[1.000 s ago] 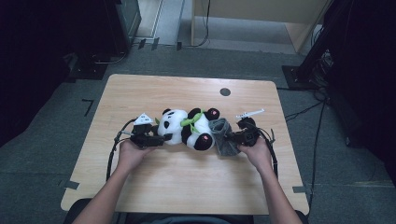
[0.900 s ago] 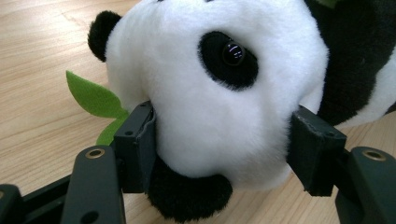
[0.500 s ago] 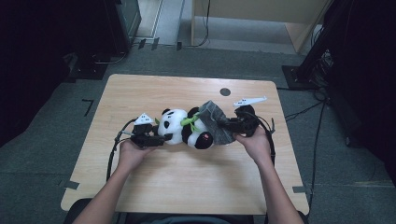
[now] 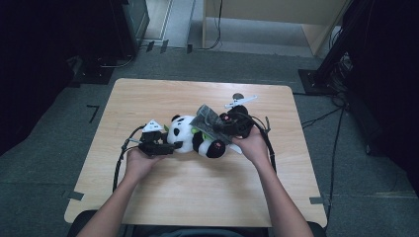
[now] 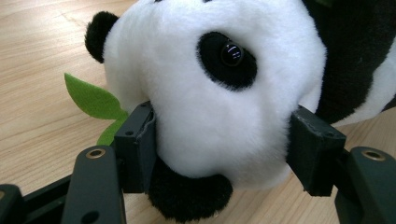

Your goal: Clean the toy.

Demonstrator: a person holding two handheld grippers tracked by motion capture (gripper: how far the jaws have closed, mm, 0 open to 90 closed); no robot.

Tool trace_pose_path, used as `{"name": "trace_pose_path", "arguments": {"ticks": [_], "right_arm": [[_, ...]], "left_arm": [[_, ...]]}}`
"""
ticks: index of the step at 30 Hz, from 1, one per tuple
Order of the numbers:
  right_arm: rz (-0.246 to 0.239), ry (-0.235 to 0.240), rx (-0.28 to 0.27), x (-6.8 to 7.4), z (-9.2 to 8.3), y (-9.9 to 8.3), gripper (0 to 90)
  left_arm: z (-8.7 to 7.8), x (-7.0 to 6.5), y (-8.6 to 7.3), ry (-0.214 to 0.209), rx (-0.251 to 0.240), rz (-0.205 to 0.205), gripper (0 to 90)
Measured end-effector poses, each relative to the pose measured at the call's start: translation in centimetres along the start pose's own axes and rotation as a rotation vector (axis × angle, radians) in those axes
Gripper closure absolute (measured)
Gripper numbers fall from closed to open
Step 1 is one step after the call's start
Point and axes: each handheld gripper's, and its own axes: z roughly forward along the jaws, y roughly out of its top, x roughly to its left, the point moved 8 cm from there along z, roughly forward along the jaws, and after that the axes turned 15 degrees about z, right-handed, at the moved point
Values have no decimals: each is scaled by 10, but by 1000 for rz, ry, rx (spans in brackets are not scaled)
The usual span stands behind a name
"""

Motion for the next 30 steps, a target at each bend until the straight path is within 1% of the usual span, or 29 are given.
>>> {"name": "trace_pose_path", "arguments": {"ticks": [2, 5, 7, 9, 11, 14, 16, 21, 25, 30], "right_arm": [[10, 0, 10, -1, 4, -2, 788], [26, 1, 12, -4, 5, -3, 788], [19, -11, 16, -7, 6, -5, 788], [21, -3, -2, -9, 6, -7, 788], [26, 6, -9, -11, 6, -10, 789], [45, 12, -5, -14, 5, -13, 789], [41, 9, -11, -16, 4, -14, 789], [59, 11, -12, -22, 1, -21, 792], [70, 4, 0, -27, -1, -26, 793], [87, -4, 2, -33, -2, -33, 793]], "left_arm": [[0, 0, 0, 0, 1, 0, 342], [0, 0, 0, 0, 1, -1, 343], [0, -1, 0, 0, 3, 4, 343], [0, -1, 0, 0, 4, 9, 344], [0, -1, 0, -1, 4, 11, 344], [0, -1, 0, -1, 5, 10, 344], [0, -1, 0, -1, 5, 9, 344], [0, -1, 0, -2, 7, 14, 344], [0, -1, 0, -2, 7, 12, 345], [0, -1, 0, -3, 6, 11, 345]]}}
